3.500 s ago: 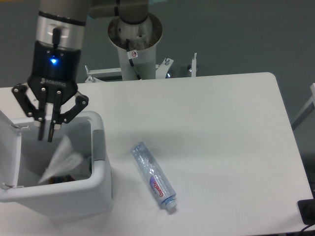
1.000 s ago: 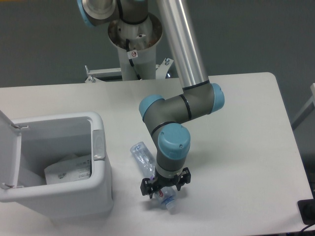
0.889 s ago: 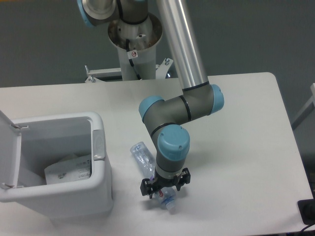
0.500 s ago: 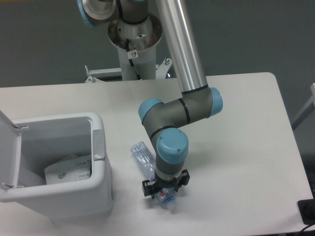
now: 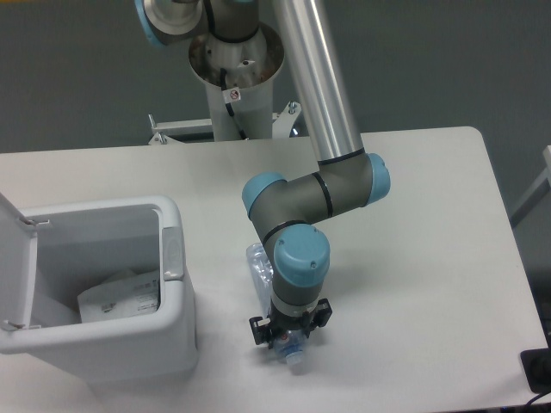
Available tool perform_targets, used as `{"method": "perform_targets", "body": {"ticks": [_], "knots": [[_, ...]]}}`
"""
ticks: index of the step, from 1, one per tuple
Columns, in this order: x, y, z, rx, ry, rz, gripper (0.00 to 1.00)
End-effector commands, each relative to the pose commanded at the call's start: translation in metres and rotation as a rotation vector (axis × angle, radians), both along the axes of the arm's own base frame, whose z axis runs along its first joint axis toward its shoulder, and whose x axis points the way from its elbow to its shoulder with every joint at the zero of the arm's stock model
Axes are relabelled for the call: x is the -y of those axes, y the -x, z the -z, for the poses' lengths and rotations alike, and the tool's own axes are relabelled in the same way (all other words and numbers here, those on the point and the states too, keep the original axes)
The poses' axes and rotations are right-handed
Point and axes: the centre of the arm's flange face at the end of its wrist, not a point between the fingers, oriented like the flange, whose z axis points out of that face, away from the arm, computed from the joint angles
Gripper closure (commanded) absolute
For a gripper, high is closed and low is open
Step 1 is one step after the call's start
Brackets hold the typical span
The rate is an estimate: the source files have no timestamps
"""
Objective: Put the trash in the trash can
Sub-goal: 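Close the gripper on the bottle near its cap and lift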
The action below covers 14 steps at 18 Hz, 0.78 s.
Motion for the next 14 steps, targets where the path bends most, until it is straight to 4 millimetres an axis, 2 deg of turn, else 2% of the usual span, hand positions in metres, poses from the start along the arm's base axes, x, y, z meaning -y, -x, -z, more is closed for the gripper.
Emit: {"method": "perform_targets", "body": {"ticks": [6,10,11,14], "knots": [[0.002,-0.001,-0.002,-0.001,0.001,0.001,0.4],[0.002,-0.002,-0.006,-0.003,-0.003,0.002,0.4],[0.001,0.001,-0.017,-0.017,-0.017,0.0,0.4],[-0.004,0.005,-0.071,-0.07,-0.083,-0.002,0.4]]}}
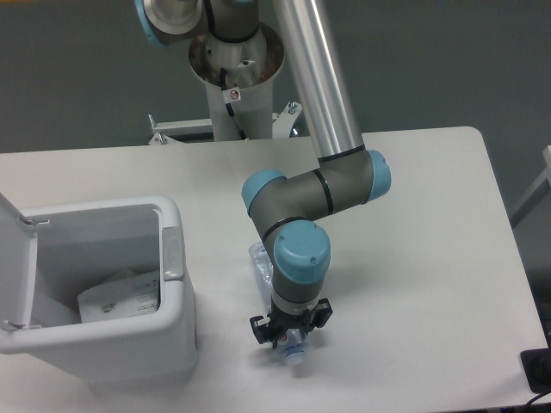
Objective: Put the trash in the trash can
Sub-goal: 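Close the gripper on the bottle near its cap and lift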
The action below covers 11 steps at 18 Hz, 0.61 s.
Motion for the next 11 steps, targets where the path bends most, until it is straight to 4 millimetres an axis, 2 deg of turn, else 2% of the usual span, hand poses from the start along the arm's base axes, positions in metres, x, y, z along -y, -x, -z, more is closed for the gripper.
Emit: {"method": "perform_targets", "body": {"ticks": [4,8,11], "knots": [[-0.013,0.013,-0.107,-0.113,-0.239,-0.013,0.4],[-0.019,0.027,-0.205,-0.188,-0.45,-0.055,0.39],[-0.017,0.02,-0.273,-0.179,-0.592,-0.082,0.39]]}}
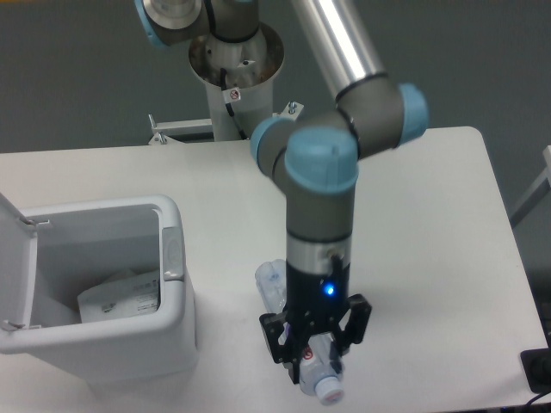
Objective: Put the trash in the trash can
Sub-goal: 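Carry the water bottle over the white bin and release it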
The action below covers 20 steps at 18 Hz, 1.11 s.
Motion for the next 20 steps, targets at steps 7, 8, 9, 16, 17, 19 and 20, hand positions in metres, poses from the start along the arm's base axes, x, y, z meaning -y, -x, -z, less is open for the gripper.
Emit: {"method": "perform_targets", "body": {"ticks": [7,8,9,16,17,19,20], "knots": [[0.003,-0.084,-0.078,0.031,-0.148,0.143,0.39],[-0.008,-0.111,-0.075,0.036,-0.141,0.185,0.39],[-0.008,-0.121,-0.075,0.039,-0.138,0.196,0.39],[-0.037,-0.194,-0.028,0.024,-0.055,0.37,0.08],[-0.037,-0.195,-0.026,0.016,-0.051,0.378,0.0],[-0.034,-0.196,-0.029,0.007,-0.048,0.374,0.0],[-0.035,-0.194,-0.033,-0.006,-0.05,0.367,0.0]]}}
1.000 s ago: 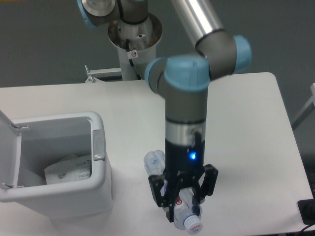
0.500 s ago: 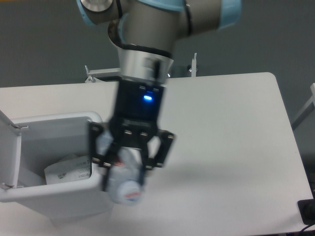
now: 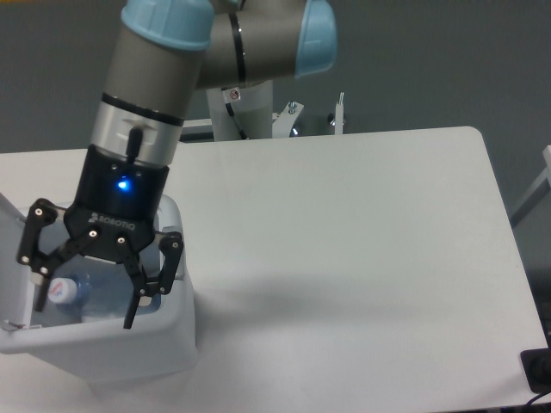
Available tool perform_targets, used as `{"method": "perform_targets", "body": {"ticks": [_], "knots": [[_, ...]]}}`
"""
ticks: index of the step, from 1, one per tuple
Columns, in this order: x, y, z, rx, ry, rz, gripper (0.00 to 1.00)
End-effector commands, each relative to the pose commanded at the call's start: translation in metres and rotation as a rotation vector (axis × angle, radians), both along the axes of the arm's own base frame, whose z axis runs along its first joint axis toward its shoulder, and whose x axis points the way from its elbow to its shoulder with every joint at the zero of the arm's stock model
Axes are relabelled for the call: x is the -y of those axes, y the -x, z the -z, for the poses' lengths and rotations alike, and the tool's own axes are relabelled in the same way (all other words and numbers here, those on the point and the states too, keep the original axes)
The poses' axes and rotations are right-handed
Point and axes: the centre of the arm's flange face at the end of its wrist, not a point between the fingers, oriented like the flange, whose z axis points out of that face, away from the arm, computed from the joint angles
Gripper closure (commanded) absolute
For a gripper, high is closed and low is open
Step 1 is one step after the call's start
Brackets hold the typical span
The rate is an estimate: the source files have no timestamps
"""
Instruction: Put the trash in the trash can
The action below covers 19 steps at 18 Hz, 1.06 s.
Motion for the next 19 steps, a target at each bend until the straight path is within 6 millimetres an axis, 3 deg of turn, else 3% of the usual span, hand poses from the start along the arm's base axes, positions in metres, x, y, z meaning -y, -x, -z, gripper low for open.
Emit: {"method": "perform_targets", "body": {"ticks": [2,4,5,6,8,10,14,16,19], "knots": [[0.01,0.028,-0.002,-0.04,0.012,-0.056,0.0],[0.034,0.071,-0.011,-0.08,0.016,-0.142,0.0],[0.051,0.102,-0.013,-0.095,0.017,-0.188,0.0],[0.064,0.131,-0.008,-0.115,0.046,-0.237,0.0],[0.083,0.161,0.01,-0.208,0.137,-0.3,0.0],[0.094,0.17,0.025,-0.304,0.216,-0.259,0.0],[0.123,0.16,0.035,-0.475,0.444,-0.105,0.0],[0.141,0.155,0.055,-0.55,0.611,0.024,0.0],[0.151,0.151,0.046,-0.577,0.668,0.076,0.0]]}}
